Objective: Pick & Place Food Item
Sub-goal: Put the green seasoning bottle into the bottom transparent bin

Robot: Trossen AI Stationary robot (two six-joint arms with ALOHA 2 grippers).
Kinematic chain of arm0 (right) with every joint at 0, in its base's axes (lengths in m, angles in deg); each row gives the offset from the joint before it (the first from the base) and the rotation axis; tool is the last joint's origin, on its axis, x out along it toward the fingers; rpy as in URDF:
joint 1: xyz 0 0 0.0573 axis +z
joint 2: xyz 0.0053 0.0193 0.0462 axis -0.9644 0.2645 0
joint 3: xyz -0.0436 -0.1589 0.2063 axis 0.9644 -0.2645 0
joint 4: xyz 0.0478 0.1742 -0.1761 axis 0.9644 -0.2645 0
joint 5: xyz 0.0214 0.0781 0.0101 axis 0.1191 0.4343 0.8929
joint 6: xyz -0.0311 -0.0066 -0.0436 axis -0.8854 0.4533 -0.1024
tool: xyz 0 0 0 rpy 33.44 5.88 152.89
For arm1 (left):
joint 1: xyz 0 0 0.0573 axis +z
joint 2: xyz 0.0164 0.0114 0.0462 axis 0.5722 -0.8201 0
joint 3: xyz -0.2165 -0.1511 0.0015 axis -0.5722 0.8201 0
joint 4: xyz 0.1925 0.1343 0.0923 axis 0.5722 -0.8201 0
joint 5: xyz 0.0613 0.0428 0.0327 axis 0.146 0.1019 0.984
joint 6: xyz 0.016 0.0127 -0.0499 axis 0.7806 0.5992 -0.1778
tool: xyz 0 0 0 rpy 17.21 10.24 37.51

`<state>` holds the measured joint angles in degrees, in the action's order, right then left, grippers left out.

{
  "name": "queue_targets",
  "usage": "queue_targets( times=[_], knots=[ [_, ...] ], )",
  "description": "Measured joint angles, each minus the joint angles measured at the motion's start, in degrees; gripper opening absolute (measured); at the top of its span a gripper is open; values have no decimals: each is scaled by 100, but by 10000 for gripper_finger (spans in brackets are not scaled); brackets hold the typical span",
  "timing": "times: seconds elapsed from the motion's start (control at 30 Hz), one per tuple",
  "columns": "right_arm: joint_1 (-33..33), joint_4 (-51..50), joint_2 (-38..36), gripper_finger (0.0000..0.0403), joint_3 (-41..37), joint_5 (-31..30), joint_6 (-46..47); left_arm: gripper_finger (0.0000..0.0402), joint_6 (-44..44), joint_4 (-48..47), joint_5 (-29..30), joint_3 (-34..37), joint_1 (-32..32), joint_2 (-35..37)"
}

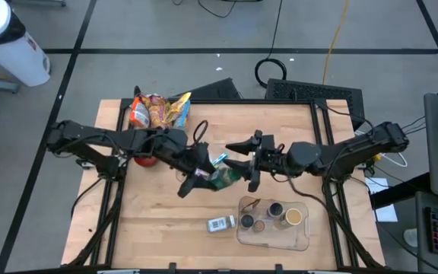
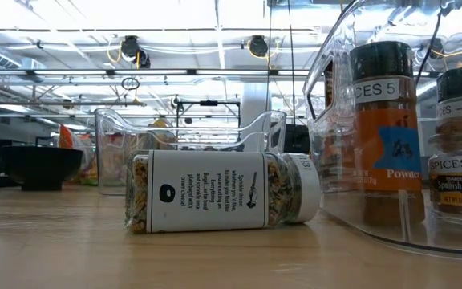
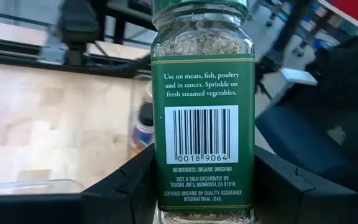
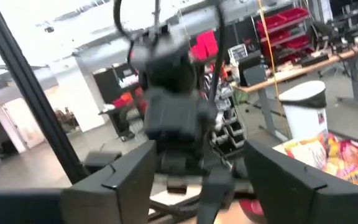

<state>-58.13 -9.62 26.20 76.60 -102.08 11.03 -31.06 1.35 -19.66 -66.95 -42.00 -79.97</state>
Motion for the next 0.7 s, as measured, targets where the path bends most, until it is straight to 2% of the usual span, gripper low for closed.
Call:
queue_targets(
  times=[0.13, 0.33, 0.7],
  knots=[
    [-2, -66, 92, 269, 0, 0, 122, 205, -83, -120, 298, -2, 84, 3],
    [-44, -301, 109, 295, 1, 6, 121, 205, -32, -180, 368, 0, 150, 2],
    [-69, -1104, 113, 294, 4, 320, 645, 205, 171, -303, 560, 0, 144, 2]
  ],
)
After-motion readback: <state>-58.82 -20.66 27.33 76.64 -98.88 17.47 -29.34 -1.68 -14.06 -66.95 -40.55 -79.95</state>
